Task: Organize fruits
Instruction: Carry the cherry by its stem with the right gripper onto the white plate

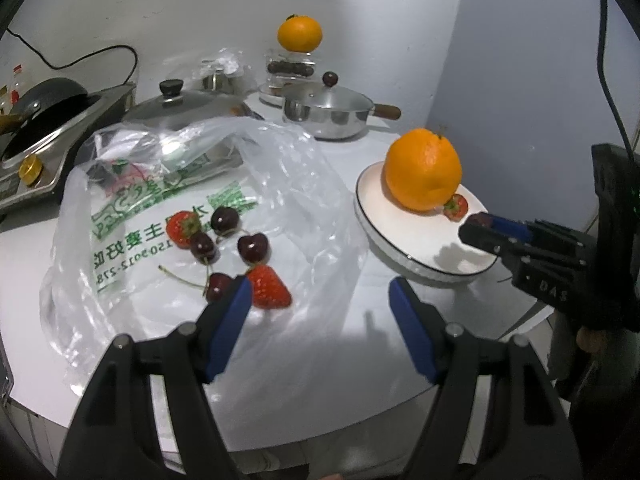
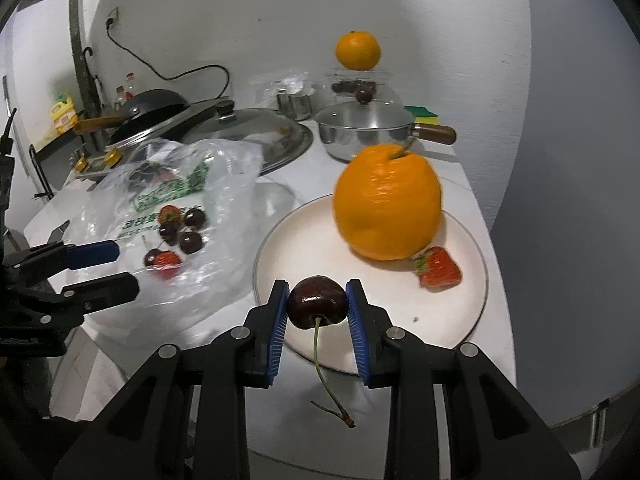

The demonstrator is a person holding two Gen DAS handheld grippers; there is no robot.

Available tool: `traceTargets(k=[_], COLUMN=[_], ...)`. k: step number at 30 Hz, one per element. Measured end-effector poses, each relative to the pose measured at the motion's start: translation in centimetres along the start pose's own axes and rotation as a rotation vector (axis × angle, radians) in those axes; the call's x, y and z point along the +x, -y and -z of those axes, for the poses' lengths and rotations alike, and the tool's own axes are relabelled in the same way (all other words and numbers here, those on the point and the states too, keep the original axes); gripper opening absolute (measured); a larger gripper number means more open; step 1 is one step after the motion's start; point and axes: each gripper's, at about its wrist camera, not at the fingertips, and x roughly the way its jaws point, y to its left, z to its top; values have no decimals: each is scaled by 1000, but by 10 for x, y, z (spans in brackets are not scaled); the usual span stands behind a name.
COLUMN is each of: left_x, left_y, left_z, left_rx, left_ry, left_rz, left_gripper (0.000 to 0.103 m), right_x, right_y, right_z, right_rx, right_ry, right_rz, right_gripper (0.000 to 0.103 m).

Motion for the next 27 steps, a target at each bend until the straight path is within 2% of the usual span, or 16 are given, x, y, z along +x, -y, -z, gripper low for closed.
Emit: traceTargets(k=[13,27], left_x=[19,28], left_y=[2,-3], left_z=[-13,-16], left_rx=[1,-4], left_ry=[-20,-30], left_rz=[-14,-25], left_gripper=[72,72], right_x=[21,45], right_y=[35,47], right_z=[-5,-5], right_rx=[31,43], right_ry=[-12,-47], right_rz=[41,56], right_gripper=[31,31])
